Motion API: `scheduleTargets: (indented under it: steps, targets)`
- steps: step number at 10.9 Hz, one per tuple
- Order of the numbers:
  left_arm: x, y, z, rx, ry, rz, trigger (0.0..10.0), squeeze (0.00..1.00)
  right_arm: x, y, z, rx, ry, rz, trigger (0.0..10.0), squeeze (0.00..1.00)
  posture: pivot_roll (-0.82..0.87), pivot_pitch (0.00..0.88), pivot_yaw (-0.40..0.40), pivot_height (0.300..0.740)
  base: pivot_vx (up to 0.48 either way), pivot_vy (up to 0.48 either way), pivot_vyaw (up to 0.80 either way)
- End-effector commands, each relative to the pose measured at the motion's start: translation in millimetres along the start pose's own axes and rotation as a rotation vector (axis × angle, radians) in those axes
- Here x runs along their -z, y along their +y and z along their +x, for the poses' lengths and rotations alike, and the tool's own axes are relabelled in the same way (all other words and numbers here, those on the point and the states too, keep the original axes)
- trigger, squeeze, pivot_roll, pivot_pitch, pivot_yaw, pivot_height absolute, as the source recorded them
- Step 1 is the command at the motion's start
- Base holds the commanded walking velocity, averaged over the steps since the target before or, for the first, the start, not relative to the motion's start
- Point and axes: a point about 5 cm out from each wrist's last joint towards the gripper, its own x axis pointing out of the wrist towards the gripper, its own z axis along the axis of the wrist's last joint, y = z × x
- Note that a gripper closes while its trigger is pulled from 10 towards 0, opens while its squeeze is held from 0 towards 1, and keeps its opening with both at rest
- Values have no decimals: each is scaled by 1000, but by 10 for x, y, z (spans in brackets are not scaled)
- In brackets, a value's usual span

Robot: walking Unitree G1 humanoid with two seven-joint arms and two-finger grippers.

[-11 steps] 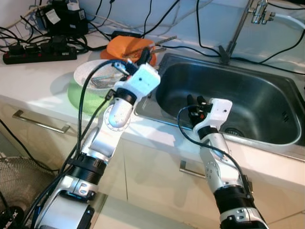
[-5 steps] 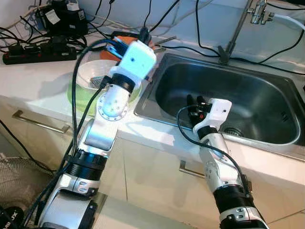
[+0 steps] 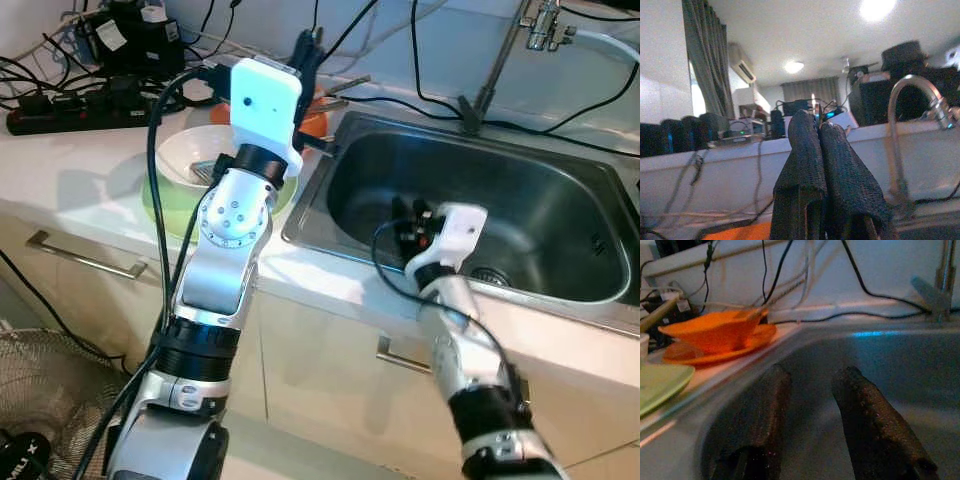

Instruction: Kitchen organization

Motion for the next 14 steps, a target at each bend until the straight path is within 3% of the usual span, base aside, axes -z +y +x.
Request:
scheduleTargets:
  steps: [1, 2, 4, 7, 8, 9, 12, 14]
  targets:
    - [-65, -30, 10, 21, -31, -31, 10000, 0, -152, -49, 59, 2, -54, -8, 10000, 922, 209, 11, -71, 740, 0, 0, 0]
    - [-78, -38, 19, 25, -34, -29, 10000, 0, -194, -59, 72, 1, -67, -7, 10000, 1000, 207, 10, -69, 740, 0, 0, 0]
    - [-89, -105, 40, 65, -48, -84, 10000, 0, -419, -68, 131, -30, -139, -36, 10000, 1000, 201, 10, -65, 740, 0, 0, 0]
    - [-38, -226, 13, 115, -24, -167, 10000, 0, -699, -65, 142, -209, -186, -100, 10000, 1000, 187, 8, -55, 740, 0, 0, 0]
    - [-16, -252, 7, 127, -14, -175, 10000, 0, -753, -25, 108, -307, -180, -109, 10000, 220, 184, 3, -53, 740, 0, 0, 0]
    - [-1, -282, 3, 141, -8, -183, 10000, 0, -772, -25, 60, -388, -162, -112, 10000, 0, 184, 0, -53, 740, 0, 0, 0]
    - [19, -311, -11, 162, 2, -216, 10000, 0, -725, -5, -57, -543, -91, -126, 10000, 0, 186, 0, -51, 740, 0, 0, 0]
    - [29, -343, -23, 193, 8, -243, 10000, 0, -710, 60, -78, -572, -85, -102, 10000, 0, 190, 0, -50, 740, 0, 0, 0]
